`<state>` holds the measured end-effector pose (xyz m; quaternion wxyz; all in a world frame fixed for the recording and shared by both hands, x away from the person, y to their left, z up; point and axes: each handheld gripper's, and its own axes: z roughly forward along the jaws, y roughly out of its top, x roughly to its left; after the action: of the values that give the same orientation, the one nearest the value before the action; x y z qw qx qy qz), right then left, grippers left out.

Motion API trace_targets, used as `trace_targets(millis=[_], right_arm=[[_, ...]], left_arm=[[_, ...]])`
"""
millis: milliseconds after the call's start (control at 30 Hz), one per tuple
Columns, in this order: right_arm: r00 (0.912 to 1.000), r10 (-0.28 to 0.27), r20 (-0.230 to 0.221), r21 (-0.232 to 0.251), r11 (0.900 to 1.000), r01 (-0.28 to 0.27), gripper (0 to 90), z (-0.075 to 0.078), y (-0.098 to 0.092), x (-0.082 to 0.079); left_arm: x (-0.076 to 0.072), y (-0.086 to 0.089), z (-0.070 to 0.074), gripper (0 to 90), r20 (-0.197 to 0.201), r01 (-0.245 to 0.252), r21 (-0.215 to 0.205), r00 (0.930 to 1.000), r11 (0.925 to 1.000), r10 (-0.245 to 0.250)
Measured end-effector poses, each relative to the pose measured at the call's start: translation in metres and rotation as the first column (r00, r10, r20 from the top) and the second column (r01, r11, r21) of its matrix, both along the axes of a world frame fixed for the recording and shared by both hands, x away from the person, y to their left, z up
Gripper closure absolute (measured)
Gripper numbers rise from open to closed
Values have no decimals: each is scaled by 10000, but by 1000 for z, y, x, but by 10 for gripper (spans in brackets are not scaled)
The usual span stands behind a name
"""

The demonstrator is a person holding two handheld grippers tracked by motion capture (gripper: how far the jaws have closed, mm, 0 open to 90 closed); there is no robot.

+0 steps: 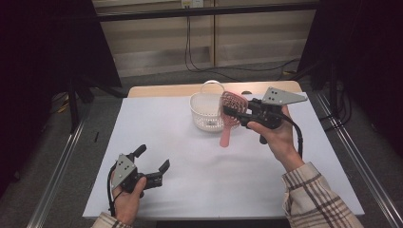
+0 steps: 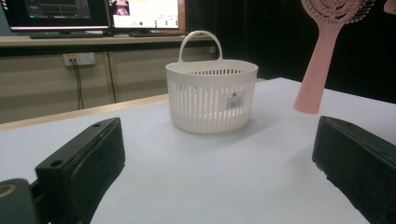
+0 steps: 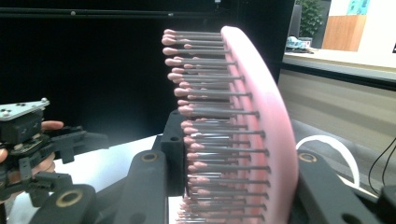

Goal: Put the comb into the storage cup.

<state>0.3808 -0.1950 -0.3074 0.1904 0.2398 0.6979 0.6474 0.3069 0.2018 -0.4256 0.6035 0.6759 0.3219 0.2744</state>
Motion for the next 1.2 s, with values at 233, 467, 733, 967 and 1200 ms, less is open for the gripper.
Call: trace_targets(millis=[233,467,733,967,1200], right_arm=[[9999,-120,85,293,9995,117,638,11,-3,5],[9994,-311,175,368,9989,304,638,18,-2,12],[9982,-549,222,522,9972,537,638,31,-2,23],[9960,-853,272,705,9940,832,639,40,-4,34],[9936,-1068,361,791,9915,1037,639,50,-4,40]], left_arm=[[-6,7,-1,26,-81,-21,30,10000,10000,22],[-4,10,-1,26,-20,-483,-54,9988,9988,482],[-4,11,0,26,-110,-517,-211,9986,9984,515],[-5,8,-1,26,-155,-360,-101,9992,9993,358],[-5,7,-1,26,-234,-373,-158,9990,9992,369]])
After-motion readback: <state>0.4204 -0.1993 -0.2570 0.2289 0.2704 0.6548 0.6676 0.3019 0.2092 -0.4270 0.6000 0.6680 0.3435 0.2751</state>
